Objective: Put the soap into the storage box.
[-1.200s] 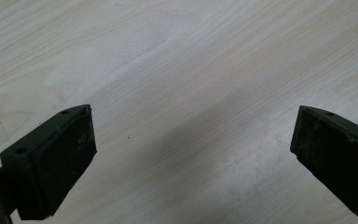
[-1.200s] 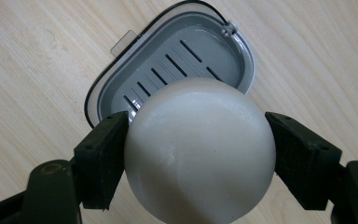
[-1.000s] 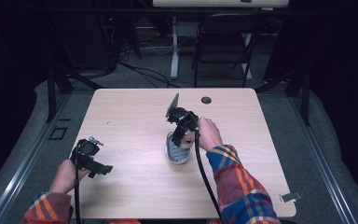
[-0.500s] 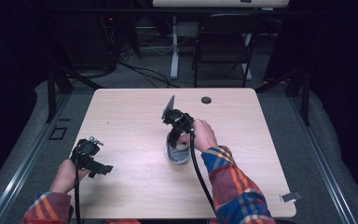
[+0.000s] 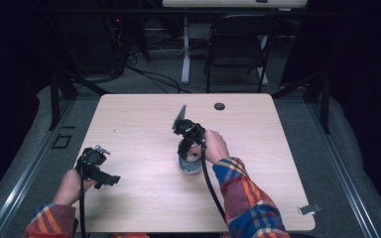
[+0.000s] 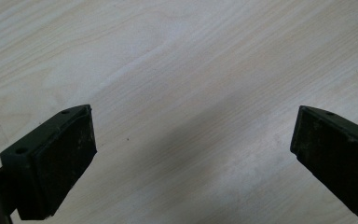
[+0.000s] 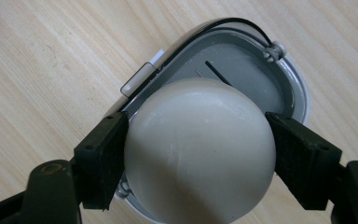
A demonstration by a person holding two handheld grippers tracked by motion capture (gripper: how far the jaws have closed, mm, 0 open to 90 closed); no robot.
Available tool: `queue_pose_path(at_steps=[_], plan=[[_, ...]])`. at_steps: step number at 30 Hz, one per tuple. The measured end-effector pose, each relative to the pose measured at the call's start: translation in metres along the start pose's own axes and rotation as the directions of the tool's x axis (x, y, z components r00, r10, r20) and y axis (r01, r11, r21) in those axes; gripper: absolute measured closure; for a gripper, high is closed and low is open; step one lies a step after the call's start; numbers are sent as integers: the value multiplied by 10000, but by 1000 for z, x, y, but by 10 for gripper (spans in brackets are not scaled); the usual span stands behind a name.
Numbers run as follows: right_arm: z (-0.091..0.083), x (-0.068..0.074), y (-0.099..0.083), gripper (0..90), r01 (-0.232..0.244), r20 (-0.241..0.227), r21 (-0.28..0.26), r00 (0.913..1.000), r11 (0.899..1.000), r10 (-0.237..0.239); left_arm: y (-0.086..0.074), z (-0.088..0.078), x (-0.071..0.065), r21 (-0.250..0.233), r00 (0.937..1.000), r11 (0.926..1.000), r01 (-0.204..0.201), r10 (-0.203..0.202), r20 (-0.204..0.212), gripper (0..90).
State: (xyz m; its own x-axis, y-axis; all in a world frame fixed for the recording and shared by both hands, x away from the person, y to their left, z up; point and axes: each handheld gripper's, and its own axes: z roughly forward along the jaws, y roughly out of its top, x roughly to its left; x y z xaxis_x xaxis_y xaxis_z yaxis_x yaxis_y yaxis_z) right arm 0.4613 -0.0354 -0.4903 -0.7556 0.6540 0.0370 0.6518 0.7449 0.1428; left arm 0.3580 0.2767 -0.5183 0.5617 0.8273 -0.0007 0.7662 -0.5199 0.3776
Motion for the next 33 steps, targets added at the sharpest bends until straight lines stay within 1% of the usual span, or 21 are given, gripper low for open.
queue_pose_path(at_steps=[1,3,6,11,13,17,18,22,27,28,30,31,32,33], plan=[[1,0,0,241,0,-12,66,10000,10000,1,0,0,0,-2,10000,10000,15,-15,-6,0],[2,0,-1,241,-79,-83,-62,9999,9999,79,0,0,0,-3,10000,10000,13,-13,-1,0],[2,-1,-1,241,-52,-64,-68,10000,10000,51,0,0,0,-3,10000,10000,4,-4,-4,0],[3,-1,-2,240,-127,-90,-172,9999,9998,126,0,0,0,0,10000,10000,1,-1,1,0],[4,-1,-2,240,-229,-149,-262,9996,9994,225,0,0,-1,-14,10000,10000,3,-3,7,0],[6,0,-3,239,-258,-241,-22,9994,9997,257,0,0,-1,-18,10000,10000,-2,2,8,0],[6,0,-4,242,-299,-256,-195,9992,9994,294,0,0,-1,-14,10000,10000,1,-1,11,0],[4,-2,-5,243,-286,-213,-263,9994,9992,281,0,0,-1,-19,10000,10000,-16,16,22,0],[0,-5,-9,220,-384,-186,-427,9991,9984,377,0,0,-1,-7,10000,10000,-3,3,19,0],[-1,-6,-10,214,-346,-161,-429,9993,9985,339,0,0,-1,-4,10000,10000,-7,7,19,0],[-4,-7,-11,195,-455,-177,-493,9988,9977,447,0,0,-1,-7,10000,10000,-1,1,22,0],[-7,-7,-12,177,-530,-198,-414,9984,9977,522,0,0,-1,-10,10000,10000,0,0,17,0],[-7,-8,-14,167,-503,-208,-552,9986,9972,492,0,0,-1,-10,10000,10000,3,-3,16,0],[-9,-9,-15,155,-584,-276,-637,9980,9963,567,0,0,-1,0,10000,10000,-6,6,16,0]])
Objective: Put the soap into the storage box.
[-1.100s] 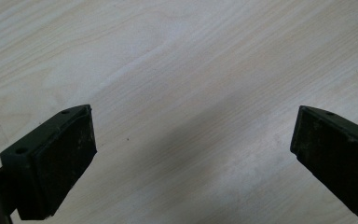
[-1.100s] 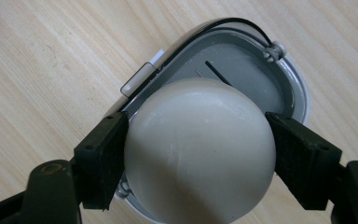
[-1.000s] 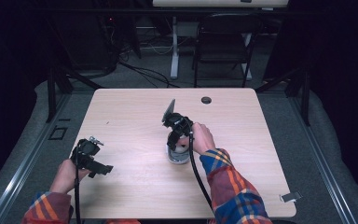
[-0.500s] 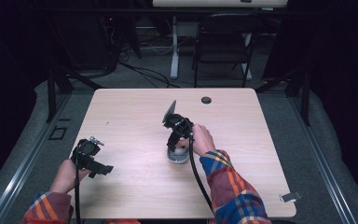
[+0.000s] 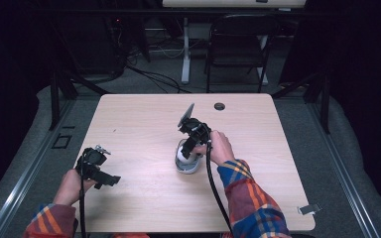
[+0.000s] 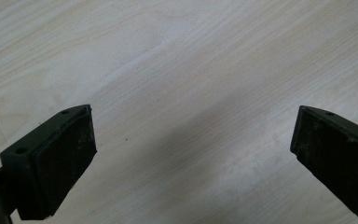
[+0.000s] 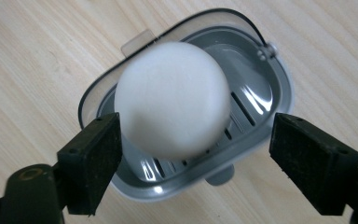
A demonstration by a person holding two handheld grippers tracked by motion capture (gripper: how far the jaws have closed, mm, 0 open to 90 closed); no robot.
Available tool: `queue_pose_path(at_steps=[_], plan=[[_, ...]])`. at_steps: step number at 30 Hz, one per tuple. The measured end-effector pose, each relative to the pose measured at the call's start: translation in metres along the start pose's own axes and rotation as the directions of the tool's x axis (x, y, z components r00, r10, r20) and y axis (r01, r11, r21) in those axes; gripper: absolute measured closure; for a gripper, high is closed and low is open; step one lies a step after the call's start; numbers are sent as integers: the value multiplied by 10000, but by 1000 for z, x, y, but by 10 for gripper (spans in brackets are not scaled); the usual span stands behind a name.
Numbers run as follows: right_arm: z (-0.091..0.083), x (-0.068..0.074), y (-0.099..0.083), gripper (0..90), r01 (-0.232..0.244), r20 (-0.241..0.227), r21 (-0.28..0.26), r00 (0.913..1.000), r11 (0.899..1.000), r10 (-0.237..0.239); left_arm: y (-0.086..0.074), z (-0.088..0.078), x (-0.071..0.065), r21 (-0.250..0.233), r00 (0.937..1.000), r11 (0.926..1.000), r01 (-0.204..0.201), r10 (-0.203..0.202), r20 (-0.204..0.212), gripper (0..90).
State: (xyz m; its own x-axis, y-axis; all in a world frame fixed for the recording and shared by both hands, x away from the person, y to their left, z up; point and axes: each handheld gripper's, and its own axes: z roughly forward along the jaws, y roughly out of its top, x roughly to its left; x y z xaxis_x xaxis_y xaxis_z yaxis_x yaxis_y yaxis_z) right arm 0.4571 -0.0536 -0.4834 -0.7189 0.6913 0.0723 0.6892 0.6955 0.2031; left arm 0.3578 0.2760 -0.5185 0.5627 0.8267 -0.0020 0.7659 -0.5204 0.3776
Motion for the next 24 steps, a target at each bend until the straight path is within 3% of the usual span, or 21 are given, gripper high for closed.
queue_pose_path(at_steps=[3,14,24], plan=[[-6,-1,-6,137,-72,-217,-327,9997,9994,65,0,0,0,-20,10000,10000,11,-11,5,0],[-33,-7,-33,54,-2,208,-887,9998,9961,21,0,0,0,-40,10000,10000,3,-3,1,0],[-52,-22,-73,19,-513,538,-1271,9968,9906,585,0,0,-1,-24,10000,10000,20,-20,-5,0]])
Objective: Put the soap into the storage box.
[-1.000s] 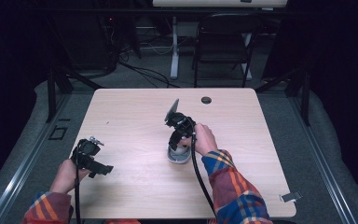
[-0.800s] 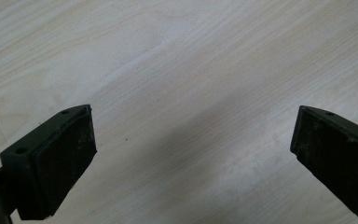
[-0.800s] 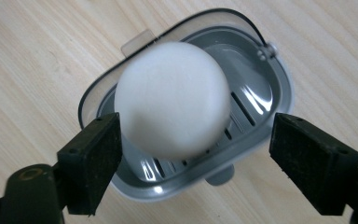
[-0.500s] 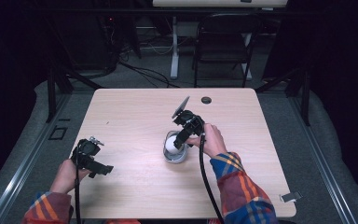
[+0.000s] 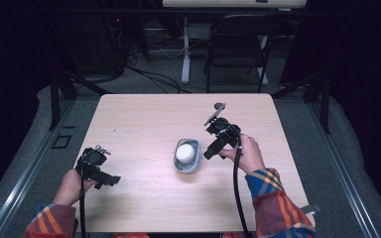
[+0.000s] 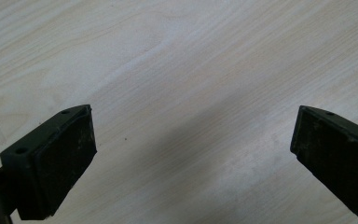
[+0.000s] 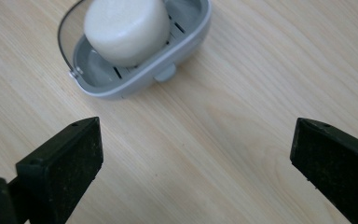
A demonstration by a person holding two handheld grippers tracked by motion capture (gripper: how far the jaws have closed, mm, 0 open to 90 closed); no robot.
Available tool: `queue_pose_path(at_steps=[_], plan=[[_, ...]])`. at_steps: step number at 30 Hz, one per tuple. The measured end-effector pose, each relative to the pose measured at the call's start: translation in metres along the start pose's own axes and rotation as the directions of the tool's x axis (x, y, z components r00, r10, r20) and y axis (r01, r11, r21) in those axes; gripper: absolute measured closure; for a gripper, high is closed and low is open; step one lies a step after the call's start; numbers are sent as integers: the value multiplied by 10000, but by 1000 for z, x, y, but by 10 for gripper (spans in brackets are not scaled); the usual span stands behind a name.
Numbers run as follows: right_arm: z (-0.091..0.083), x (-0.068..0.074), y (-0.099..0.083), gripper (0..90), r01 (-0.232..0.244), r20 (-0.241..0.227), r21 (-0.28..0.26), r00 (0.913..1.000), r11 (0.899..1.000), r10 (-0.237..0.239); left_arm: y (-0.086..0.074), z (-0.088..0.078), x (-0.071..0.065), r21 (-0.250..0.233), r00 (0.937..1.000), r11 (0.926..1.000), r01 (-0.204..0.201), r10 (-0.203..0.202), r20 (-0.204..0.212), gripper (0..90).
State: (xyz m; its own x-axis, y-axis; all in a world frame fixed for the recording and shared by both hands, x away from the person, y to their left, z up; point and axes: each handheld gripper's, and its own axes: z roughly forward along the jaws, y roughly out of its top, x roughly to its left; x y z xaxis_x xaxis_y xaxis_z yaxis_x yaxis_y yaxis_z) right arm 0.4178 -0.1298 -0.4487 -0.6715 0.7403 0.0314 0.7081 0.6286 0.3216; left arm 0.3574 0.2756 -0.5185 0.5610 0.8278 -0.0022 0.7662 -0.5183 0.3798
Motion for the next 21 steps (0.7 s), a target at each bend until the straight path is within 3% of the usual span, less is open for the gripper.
queue_pose_path(at_steps=[7,14,21], plan=[[-11,-17,-28,18,-401,281,59,9988,9992,399,0,0,0,11,10000,10000,16,-16,8,0],[-15,-31,-57,8,-968,440,-228,9942,9950,977,0,0,-1,11,10000,10000,-6,6,6,0],[-17,-44,-86,8,-1279,784,-36,9887,9918,1278,0,0,0,42,10000,10000,8,-8,6,0]])
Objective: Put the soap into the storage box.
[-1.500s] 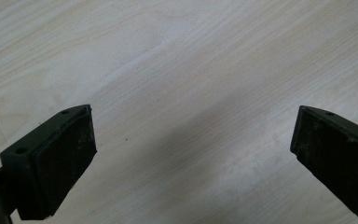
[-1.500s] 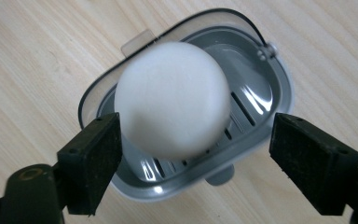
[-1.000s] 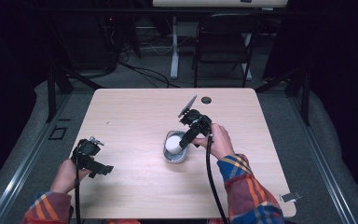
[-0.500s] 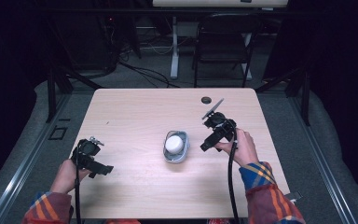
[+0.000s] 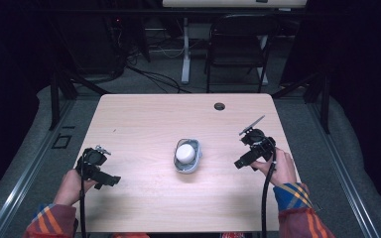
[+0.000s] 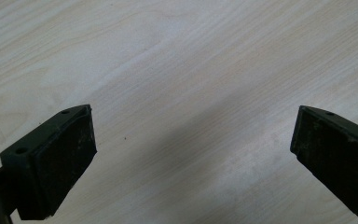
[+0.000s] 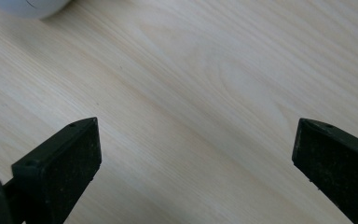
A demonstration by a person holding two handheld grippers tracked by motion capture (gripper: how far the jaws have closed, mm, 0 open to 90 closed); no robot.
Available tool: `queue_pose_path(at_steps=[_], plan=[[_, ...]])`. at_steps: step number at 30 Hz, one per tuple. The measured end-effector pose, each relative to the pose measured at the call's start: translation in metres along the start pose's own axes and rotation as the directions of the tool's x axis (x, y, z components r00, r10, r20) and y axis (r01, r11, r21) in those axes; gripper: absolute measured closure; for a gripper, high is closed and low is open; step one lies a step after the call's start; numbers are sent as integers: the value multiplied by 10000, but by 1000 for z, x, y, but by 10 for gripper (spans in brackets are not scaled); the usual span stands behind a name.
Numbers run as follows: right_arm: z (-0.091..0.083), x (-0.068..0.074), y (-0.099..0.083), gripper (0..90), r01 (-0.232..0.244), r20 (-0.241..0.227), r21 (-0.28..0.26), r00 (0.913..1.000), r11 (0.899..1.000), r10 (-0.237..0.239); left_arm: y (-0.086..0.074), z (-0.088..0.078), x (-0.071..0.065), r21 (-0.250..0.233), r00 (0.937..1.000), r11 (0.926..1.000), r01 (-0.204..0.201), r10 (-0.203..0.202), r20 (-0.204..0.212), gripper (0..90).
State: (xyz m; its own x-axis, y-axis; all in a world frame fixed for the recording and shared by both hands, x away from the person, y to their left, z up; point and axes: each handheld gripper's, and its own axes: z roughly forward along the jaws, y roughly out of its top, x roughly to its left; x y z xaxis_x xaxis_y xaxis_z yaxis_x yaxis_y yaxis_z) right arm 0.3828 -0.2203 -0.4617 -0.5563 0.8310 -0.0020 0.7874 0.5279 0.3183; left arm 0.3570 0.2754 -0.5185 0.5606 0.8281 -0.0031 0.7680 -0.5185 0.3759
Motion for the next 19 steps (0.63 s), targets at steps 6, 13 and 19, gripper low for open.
queue_pose_path(at_steps=[6,13,19], plan=[[6,-13,-29,8,-537,135,197,9985,9984,535,0,0,0,-1,10000,10000,12,-12,-11,0],[24,-25,-61,8,-1220,223,641,9924,9905,1208,1,0,-2,28,9999,9999,-112,112,-22,0],[32,-28,-62,8,-1506,217,603,9885,9868,1495,1,0,-1,25,9999,9999,-97,97,-42,0]])
